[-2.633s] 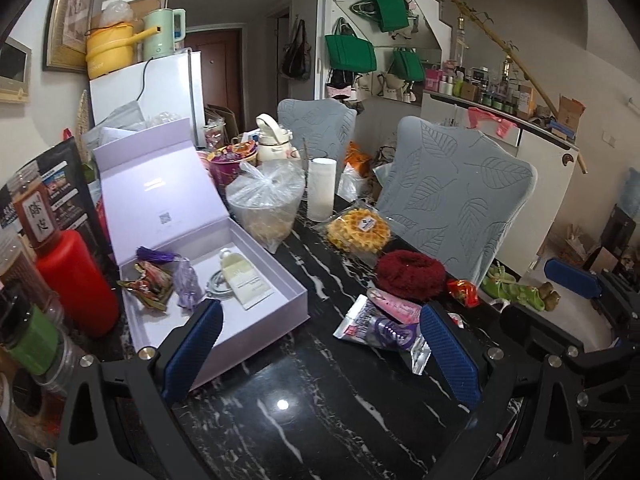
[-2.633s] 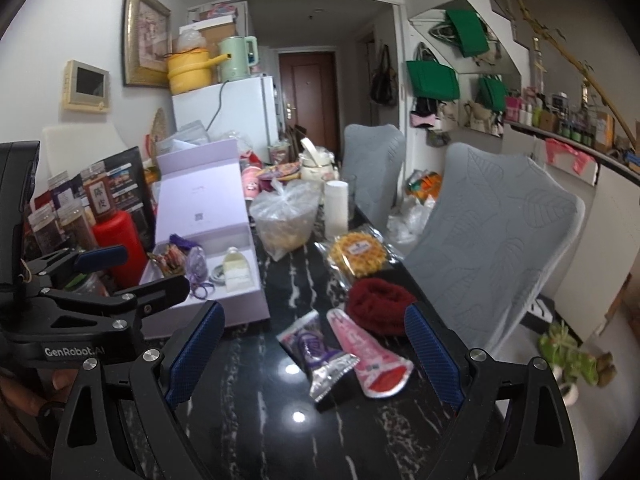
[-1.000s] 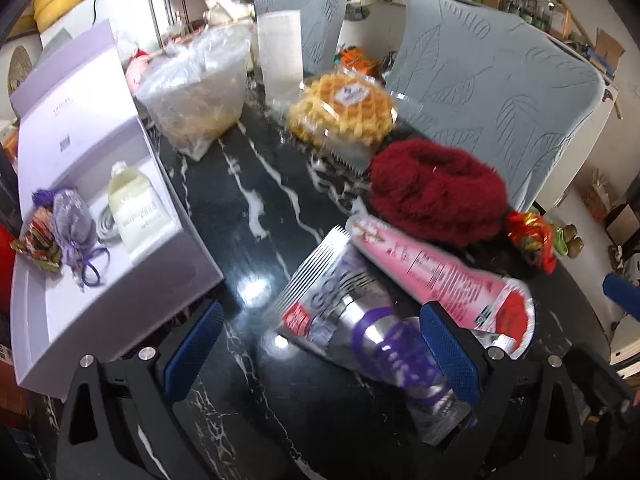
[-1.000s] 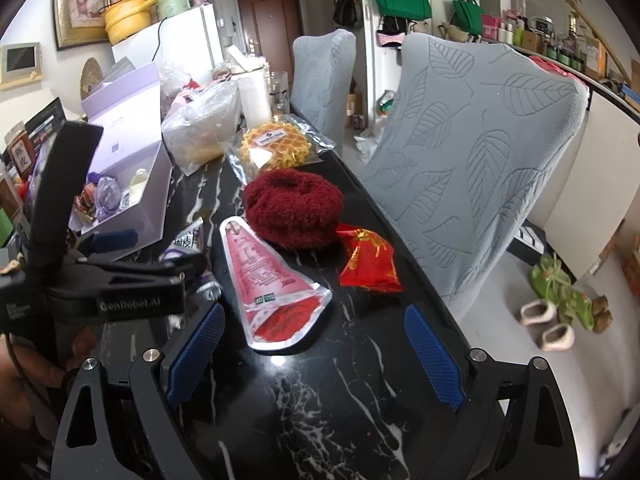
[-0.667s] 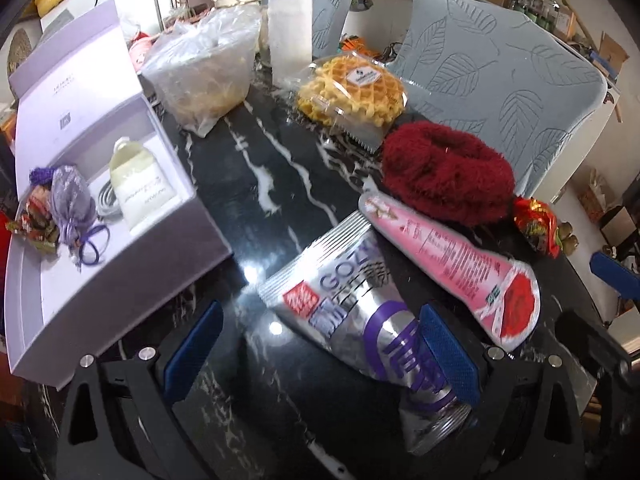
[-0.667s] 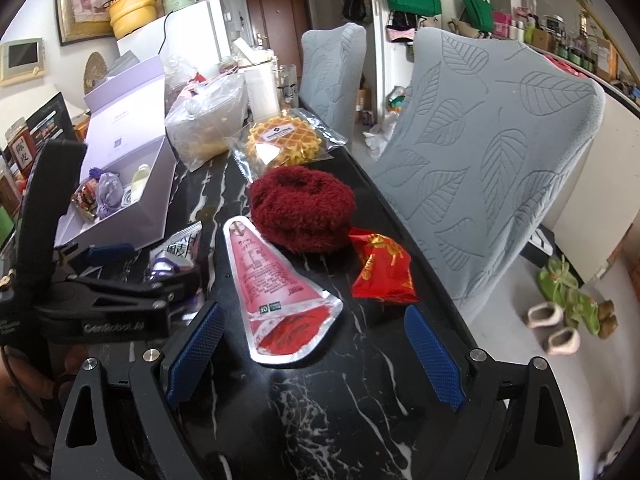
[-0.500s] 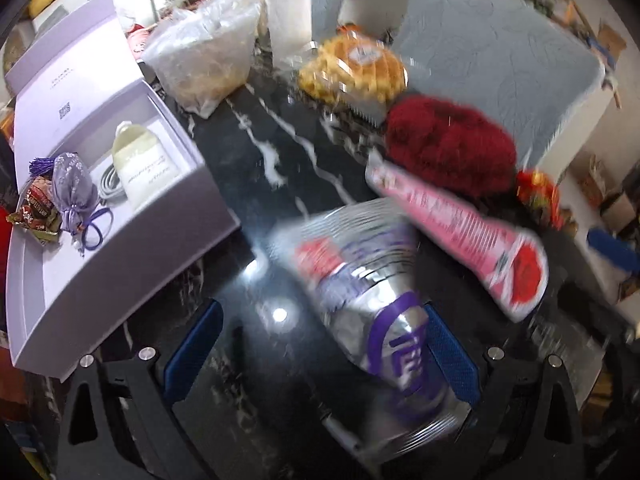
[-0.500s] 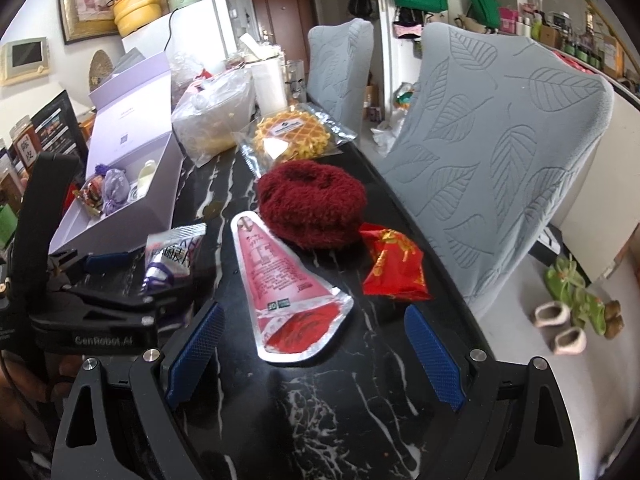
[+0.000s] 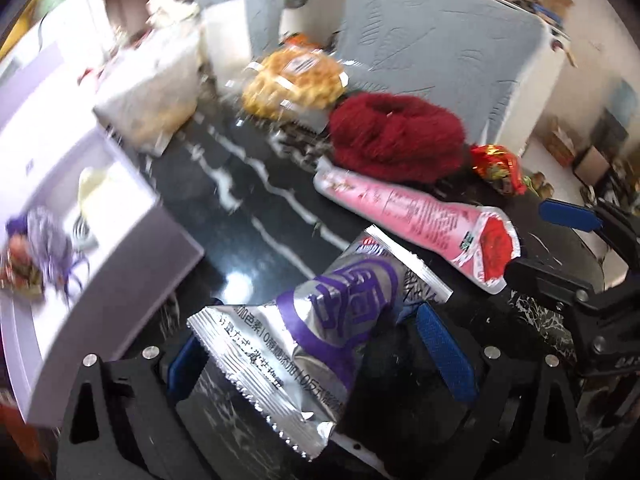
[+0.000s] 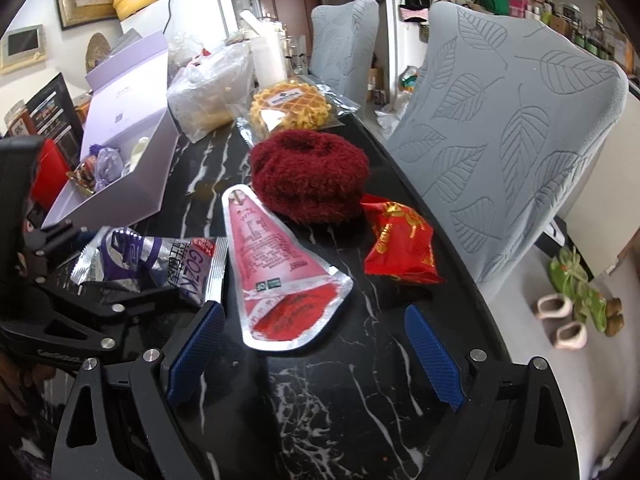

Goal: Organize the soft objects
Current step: 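Grasp the purple-and-silver snack bag with the left tool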

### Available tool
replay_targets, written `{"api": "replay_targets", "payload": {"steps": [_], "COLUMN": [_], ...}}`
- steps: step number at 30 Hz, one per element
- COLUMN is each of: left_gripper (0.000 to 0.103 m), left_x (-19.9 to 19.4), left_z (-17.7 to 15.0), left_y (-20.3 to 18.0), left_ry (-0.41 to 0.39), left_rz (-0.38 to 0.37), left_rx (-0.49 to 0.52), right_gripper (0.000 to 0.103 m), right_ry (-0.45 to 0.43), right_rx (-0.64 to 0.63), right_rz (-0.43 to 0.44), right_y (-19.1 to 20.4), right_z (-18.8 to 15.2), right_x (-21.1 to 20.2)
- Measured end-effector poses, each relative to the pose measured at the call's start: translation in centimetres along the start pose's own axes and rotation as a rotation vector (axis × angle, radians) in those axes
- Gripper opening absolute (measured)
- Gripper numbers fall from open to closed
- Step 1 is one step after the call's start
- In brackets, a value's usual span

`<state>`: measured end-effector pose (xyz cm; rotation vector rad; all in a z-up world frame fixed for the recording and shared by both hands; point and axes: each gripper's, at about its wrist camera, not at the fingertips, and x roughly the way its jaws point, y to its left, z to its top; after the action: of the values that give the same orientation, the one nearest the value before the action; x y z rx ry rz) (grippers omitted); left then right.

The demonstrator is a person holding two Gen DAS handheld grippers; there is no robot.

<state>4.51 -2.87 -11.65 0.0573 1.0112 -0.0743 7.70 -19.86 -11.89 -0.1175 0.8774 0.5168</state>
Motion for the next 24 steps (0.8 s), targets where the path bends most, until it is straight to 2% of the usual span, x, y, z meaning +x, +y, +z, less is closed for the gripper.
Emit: {"api": "replay_targets", "payload": {"steps": [3,7,9,10,11,13,24], "left_gripper": [0.098,0.098,0.086,0.076,0.072,0.068,0.065], "left_x": [0.3,0.9,1.0,1.1,1.1,0.9,-1.3], "left_z": [0.5,0.5,0.3,0.2,0.1,-0.1,-2.4], "left_y": [-0.5,-1.0,-1.0,-1.1,-1.1,-1.1,-1.2], "left_ry": [-0.019,-0.030,-0.041,-0.041,-0.038,-0.040,-0.041], "left_rz": [-0.018,-0.006,-0.018,-0.023,-0.025,-0.041,-0.090], "left_rx": [0.084,0.192,0.217,0.223,0.224,0.208,0.181], "right_gripper": [0.093,0.093,0.093,0.093,0.093,0.093,0.092], "right_ry": [0.004,0.014,0.019,0.021,0.023,0.026,0.042], "right_rx": [0.008,0.003,0.000,-0.002,-0.003,0.001,-0.034], "right_rz": [-0.001,-0.008,-0.009,-0.009,-0.007,0.000,0.007], "right_y": [-0.3,-0.3,-0.4,-0.4,-0.4,-0.5,-0.1], "right_z": [-0.1,-0.1,0.0,0.0,0.1,0.2,0.4], "right_x": [0.1,0.4,0.6,0.7,0.9,1.1,2.0]}}
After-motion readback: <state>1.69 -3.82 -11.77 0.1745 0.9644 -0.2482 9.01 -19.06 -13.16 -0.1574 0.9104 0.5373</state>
